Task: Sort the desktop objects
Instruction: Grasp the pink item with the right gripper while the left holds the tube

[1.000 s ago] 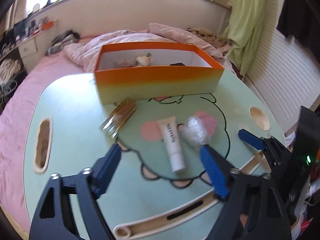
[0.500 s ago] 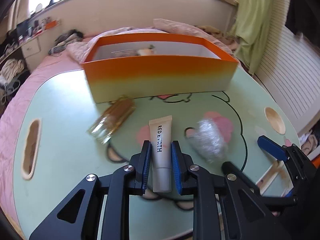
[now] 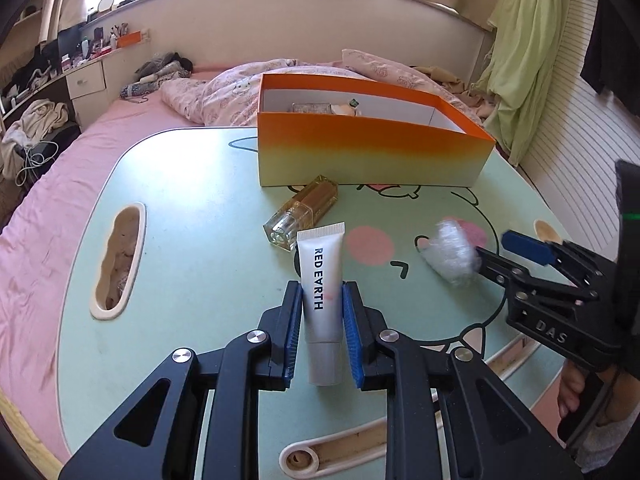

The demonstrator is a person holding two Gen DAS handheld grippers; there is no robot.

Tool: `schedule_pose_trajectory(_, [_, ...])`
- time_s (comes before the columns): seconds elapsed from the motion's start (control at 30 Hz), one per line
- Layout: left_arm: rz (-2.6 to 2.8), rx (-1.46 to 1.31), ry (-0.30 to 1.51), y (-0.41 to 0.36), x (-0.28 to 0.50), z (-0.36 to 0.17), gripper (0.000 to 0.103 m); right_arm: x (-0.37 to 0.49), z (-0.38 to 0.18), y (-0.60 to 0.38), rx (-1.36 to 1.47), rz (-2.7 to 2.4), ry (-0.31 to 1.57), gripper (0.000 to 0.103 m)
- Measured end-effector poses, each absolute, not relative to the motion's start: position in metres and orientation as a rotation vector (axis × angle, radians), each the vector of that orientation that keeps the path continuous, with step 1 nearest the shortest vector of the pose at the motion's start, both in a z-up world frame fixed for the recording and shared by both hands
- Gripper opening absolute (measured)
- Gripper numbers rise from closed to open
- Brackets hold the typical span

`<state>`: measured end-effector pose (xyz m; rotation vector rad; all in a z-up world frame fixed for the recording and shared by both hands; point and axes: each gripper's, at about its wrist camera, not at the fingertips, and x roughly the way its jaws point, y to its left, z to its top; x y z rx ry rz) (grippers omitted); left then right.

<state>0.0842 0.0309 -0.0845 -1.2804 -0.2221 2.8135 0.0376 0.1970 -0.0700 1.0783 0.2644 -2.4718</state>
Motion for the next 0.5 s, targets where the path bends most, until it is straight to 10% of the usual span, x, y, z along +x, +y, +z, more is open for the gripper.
schedule_pose_trajectory(0.5, [2.775,-1.285,-0.224,0.036,0.083,-0.088,0.022,0.032,-0.073,0.167,1.12,-2.414,0.317,0.037])
